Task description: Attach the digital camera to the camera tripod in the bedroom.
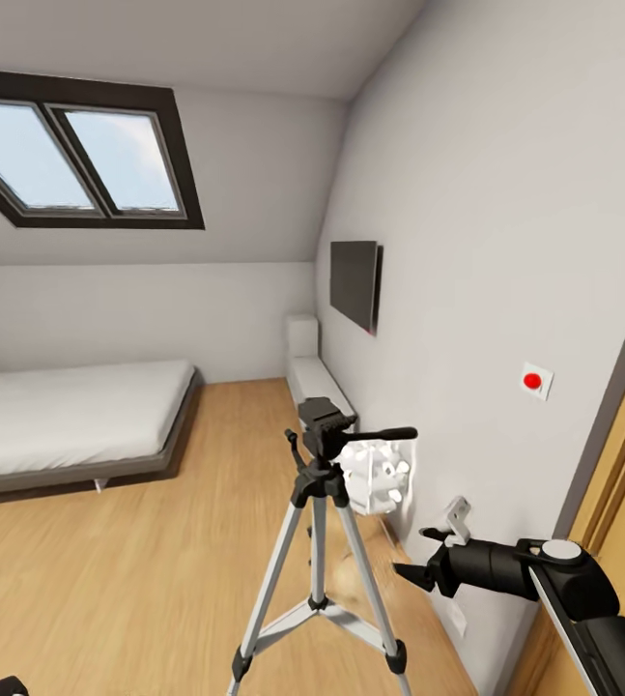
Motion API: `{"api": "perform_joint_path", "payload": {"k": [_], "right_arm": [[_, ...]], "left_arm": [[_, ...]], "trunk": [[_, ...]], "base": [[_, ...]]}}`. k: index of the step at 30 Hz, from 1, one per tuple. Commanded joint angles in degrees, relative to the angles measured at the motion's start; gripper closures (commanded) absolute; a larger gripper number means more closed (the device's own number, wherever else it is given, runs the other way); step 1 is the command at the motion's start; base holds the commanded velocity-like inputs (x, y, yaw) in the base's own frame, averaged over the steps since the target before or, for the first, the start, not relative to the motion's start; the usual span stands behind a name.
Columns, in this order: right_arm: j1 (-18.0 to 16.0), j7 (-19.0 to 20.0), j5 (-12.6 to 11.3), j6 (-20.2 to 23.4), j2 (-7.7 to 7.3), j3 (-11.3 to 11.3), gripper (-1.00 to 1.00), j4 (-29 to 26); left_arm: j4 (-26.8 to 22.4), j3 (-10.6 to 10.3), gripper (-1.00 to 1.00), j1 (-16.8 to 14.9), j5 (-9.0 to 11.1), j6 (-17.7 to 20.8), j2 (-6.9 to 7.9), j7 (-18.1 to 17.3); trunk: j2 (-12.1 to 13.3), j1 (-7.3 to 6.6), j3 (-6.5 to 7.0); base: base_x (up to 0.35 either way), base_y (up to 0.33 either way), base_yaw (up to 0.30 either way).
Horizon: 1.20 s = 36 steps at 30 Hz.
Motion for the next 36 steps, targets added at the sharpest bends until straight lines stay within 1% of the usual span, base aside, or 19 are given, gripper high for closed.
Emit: {"api": "perform_joint_path", "payload": {"k": [1,5,15,26,30,36], "right_arm": [[0.0,0.4,0.5,0.2,-0.01,0.0,-1.00,-0.1],[0.0,0.4,0.5,0.1,-0.01,0.0,-1.00,0.0],[0.1,0.4,0.5,0.1,-0.01,0.0,-1.00,-0.1],[0.1,0.4,0.5,0.0,-0.01,0.0,-1.00,-0.1],[0.1,0.4,0.5,-0.1,-0.01,0.0,-1.00,-0.1],[0.2,0.4,0.5,-0.4,-0.01,0.0,-1.00,-0.1]], "left_arm": [[-0.1,0.1,1.00,0.0,0.4,0.3,-0.04,0.1],[0.0,0.1,1.00,0.0,0.3,0.3,-0.04,0.1],[0.0,0.1,1.00,0.0,0.3,0.3,-0.04,0.1],[-0.1,0.1,1.00,0.0,0.3,0.4,-0.04,0.1],[-0.1,0.1,1.00,0.0,0.3,0.4,-0.04,0.1],[-0.1,0.1,1.00,0.0,0.3,0.4,-0.04,0.1]], "trunk": [[0.0,0.02,-0.01],[0.0,0.02,-0.01],[0.0,0.02,-0.01],[0.0,0.02,-0.01],[0.0,0.02,-0.01],[0.0,0.02,-0.01]], "base": [[0.002,-0.002,0.238],[0.001,-0.028,0.142],[0.000,-0.191,0.023],[0.000,-0.036,0.007],[0.000,-0.004,0.122],[0.000,-0.002,0.218]]}}
